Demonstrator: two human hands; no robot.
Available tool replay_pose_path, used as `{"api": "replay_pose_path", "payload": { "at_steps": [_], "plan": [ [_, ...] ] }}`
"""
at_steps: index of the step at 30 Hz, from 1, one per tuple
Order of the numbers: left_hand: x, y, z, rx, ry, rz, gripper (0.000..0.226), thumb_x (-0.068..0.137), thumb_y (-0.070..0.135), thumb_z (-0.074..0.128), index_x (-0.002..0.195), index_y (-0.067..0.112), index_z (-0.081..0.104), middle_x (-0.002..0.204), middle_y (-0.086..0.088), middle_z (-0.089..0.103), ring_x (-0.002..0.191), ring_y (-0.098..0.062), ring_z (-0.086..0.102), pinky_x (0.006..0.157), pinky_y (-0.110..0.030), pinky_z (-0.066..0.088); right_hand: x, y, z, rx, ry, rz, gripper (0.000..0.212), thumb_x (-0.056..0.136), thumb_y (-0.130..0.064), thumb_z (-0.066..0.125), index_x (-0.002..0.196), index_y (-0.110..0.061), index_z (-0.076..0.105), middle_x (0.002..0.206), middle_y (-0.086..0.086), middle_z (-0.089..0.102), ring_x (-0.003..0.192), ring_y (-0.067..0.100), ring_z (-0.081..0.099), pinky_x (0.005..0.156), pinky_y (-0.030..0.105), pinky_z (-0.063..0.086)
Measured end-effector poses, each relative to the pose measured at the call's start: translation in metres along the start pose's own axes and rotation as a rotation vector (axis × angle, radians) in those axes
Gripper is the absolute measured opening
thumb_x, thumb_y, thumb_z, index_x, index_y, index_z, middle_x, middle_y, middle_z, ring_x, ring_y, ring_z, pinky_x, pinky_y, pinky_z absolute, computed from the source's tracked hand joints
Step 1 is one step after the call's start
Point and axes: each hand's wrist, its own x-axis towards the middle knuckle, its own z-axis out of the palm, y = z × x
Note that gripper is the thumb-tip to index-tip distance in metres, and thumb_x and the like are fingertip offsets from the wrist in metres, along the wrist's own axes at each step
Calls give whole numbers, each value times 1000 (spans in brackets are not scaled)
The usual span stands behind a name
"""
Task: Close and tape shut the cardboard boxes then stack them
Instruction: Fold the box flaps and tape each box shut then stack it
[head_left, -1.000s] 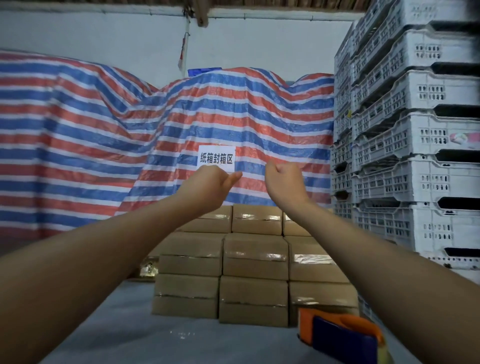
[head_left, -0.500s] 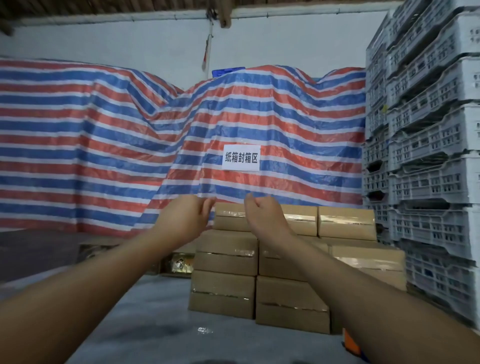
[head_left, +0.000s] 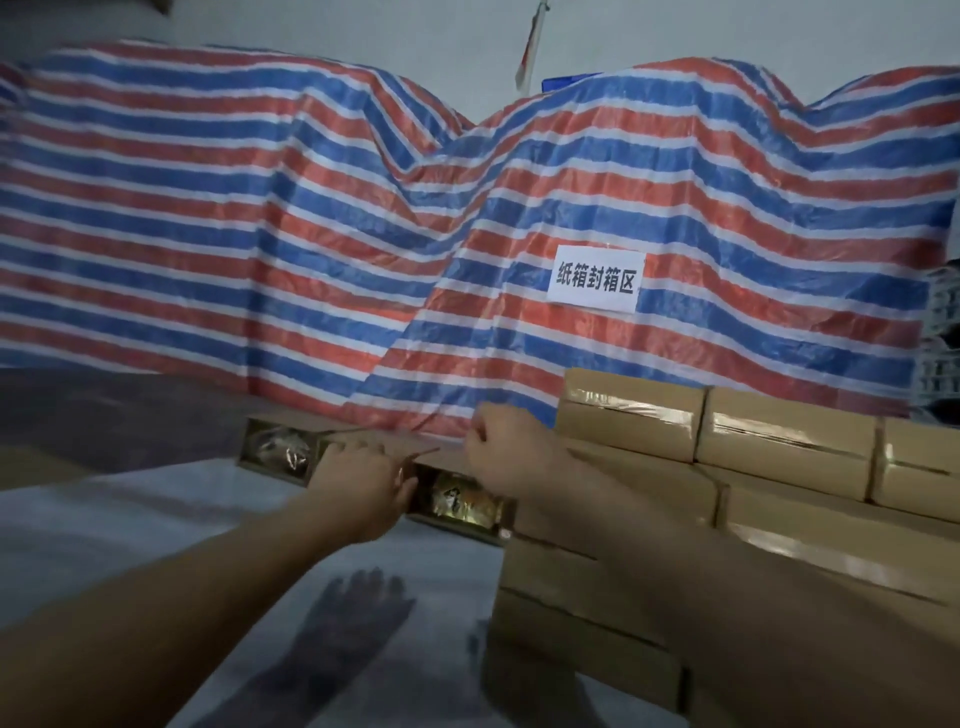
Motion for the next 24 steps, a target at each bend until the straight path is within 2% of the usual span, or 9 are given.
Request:
{"api": "replay_pose_path", "payload": {
  "at_steps": [5, 6, 8, 9, 11, 14, 17, 21, 24],
  "plan": [
    [79, -5, 33, 131, -14, 168, 58, 94, 45, 54, 144, 21, 39, 146, -6, 46, 132, -26, 43, 112, -43, 28, 78, -7, -10, -221, -137, -17, 17, 105, -29, 44, 89, -25, 49, 96, -8, 54, 76, 5, 45, 61, 16, 31],
    [94, -5, 41, 135, -22, 184, 59, 93, 43, 56, 145, 21, 37, 148, -6, 44, 134, -27, 41, 113, -44, 27, 91, -9, -10, -276, -154, -16, 15, 107, -30, 43, 102, -21, 53, 110, -1, 59, 83, 8, 50, 69, 15, 34],
    [117, -4, 59, 133, -33, 195, 60, 93, 39, 57, 145, 20, 37, 148, -8, 43, 134, -28, 41, 112, -44, 27, 114, -11, -5, -387, -217, 18, 36, 108, -32, 42, 137, -12, 49, 137, 10, 54, 111, 21, 55, 87, 23, 36],
    [127, -2, 68, 127, -39, 204, 60, 92, 38, 59, 145, 19, 37, 148, -8, 43, 134, -28, 42, 111, -44, 28, 123, -10, -1, -444, -253, 36, 42, 108, -33, 42, 143, -11, 45, 142, 11, 51, 120, 25, 53, 93, 29, 38],
    [143, 2, 85, 131, -50, 242, 63, 92, 40, 59, 146, 18, 36, 149, -8, 41, 135, -28, 40, 112, -45, 28, 137, -7, 9, -560, -309, 51, 45, 107, -34, 43, 145, -9, 44, 141, 12, 51, 117, 27, 51, 99, 35, 39],
    [160, 12, 110, 94, -82, 288, 57, 97, 45, 49, 145, 19, 35, 148, -9, 42, 135, -28, 39, 111, -46, 28, 154, 11, 25, -651, -373, 76, 40, 106, -34, 44, 135, -8, 52, 122, 12, 55, 100, 25, 50, 94, 37, 40],
    [167, 20, 130, 95, -212, 279, 57, 98, 35, 49, 148, 15, 30, 152, -11, 37, 139, -30, 34, 114, -49, 25, 165, 38, 34, -675, -446, 175, 42, 102, -37, 47, 133, -11, 53, 115, 10, 57, 101, 27, 56, 100, 41, 46],
    [168, 25, 133, 0, -229, 254, 34, 99, 25, 49, 132, 20, 53, 140, -10, 50, 128, -29, 47, 109, -43, 35, 163, 62, 29, -762, -510, 231, 41, 101, -40, 46, 131, -15, 54, 89, 2, 50, 85, 21, 53, 93, 42, 46],
    [156, 25, 122, -49, -183, 293, 28, 99, 24, 48, 121, 16, 63, 126, -9, 60, 116, -28, 56, 102, -40, 44, 159, 58, 26, -774, -522, 234, 44, 101, -39, 46, 137, -14, 51, 105, 4, 54, 93, 25, 49, 96, 43, 44]
  ]
}}
